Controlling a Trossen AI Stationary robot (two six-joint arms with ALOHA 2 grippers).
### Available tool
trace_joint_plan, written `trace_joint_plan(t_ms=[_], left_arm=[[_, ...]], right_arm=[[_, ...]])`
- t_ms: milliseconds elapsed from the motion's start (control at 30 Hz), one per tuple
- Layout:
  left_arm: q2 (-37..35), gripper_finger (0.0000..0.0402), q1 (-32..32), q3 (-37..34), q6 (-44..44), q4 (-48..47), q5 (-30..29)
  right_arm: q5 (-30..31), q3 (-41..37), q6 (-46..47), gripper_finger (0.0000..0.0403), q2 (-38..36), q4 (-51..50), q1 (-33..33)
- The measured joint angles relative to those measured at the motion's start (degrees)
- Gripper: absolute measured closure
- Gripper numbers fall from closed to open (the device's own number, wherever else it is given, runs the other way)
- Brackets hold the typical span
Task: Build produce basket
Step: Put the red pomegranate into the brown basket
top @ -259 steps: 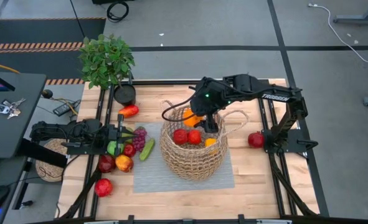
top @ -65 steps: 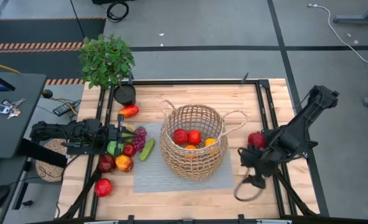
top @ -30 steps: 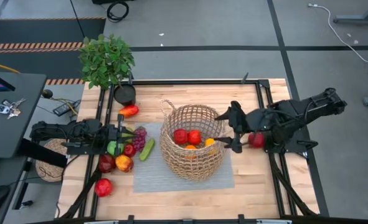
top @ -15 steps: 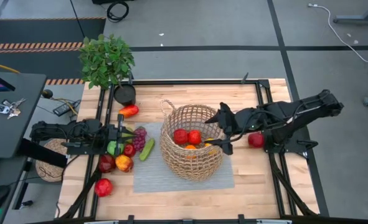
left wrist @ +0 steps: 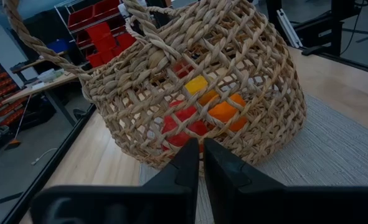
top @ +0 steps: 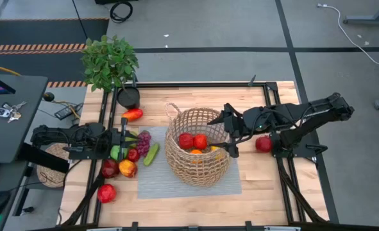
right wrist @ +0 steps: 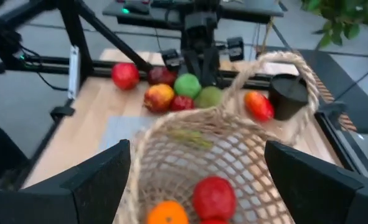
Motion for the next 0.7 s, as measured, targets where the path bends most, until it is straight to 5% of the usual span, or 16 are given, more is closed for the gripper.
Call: trace_joint_plan(t_ms=[333, 633, 700], left_arm=[[0.0, 0.0366, 0.0, 0.0, 0.0, 0.1, 0.0], [0.0, 0.0373, 0.0, 0.0, 0.4, 0.1, 0.0], [0.0, 0.0374, 0.0, 0.0, 6.0, 0.0, -0.3]], right_arm=[[-4.6, -4.4, -2.5, 0.0029, -2.5, -2.3, -7.1], [-7.6, -4.5, -6.1, 0.0029, -6.7, -6.6, -5.0], [-7.7, -4.5, -5.4, 0.0029, -8.1, -9.0, -5.2]])
